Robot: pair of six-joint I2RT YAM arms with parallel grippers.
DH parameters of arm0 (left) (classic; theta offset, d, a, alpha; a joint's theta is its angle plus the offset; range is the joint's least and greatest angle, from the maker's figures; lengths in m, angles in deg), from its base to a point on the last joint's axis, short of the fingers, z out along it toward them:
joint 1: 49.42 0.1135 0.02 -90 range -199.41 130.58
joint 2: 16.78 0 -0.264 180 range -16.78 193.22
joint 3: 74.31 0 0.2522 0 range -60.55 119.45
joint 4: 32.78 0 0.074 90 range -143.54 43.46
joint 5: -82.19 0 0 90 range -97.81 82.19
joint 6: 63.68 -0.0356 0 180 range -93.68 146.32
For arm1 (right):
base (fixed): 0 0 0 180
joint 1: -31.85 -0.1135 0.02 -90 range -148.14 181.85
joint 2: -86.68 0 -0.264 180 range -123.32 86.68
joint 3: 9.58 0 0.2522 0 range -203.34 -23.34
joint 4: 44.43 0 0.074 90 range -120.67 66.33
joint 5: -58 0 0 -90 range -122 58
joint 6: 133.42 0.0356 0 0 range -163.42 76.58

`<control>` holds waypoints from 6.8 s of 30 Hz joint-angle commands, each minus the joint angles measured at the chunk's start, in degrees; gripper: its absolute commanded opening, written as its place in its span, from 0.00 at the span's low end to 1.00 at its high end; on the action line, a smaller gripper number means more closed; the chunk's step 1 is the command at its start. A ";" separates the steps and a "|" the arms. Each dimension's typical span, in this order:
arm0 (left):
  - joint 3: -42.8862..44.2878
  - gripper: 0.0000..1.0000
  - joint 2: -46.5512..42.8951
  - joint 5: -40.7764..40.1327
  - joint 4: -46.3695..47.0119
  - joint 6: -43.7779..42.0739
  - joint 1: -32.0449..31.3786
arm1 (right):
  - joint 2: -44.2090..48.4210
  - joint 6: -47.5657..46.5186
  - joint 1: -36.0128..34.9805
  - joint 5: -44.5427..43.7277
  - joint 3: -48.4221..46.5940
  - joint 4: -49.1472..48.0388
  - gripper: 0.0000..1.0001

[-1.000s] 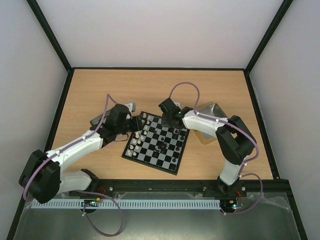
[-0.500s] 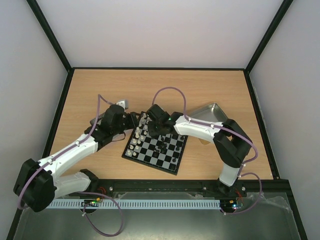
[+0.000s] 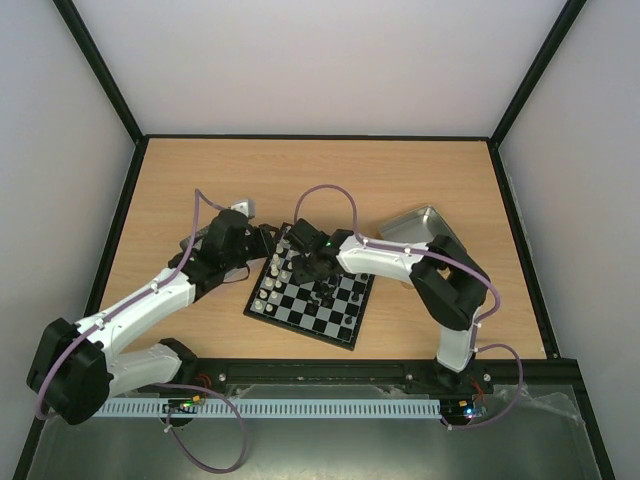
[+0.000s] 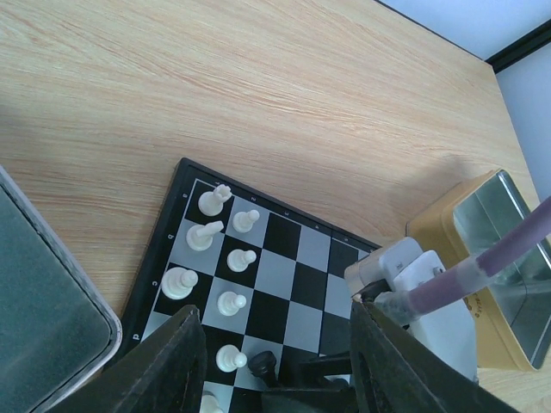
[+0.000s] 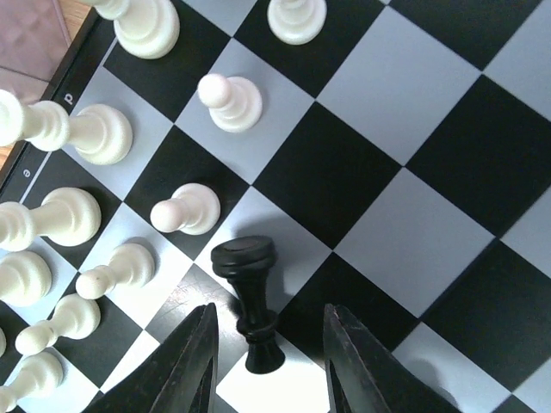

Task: Set up the chess pieces on the board
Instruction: Pick up the chess piece from the chessboard, then place the chess piece on the chessboard, then pick up the chess piece from the chessboard.

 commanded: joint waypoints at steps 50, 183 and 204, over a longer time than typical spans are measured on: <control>-3.16 0.49 -4.88 0.32 0.97 0.21 0.92 | -3.89 10.65 -0.77 -19.92 -6.04 -0.03 0.14; 20.16 0.16 25.94 1.29 -43.21 -8.99 -19.81 | 54.30 35.30 6.45 -25.97 32.89 -15.99 0.52; 36.59 0.13 30.93 4.00 -44.70 -11.09 -26.02 | 63.23 36.10 6.43 -36.14 32.80 -7.57 0.52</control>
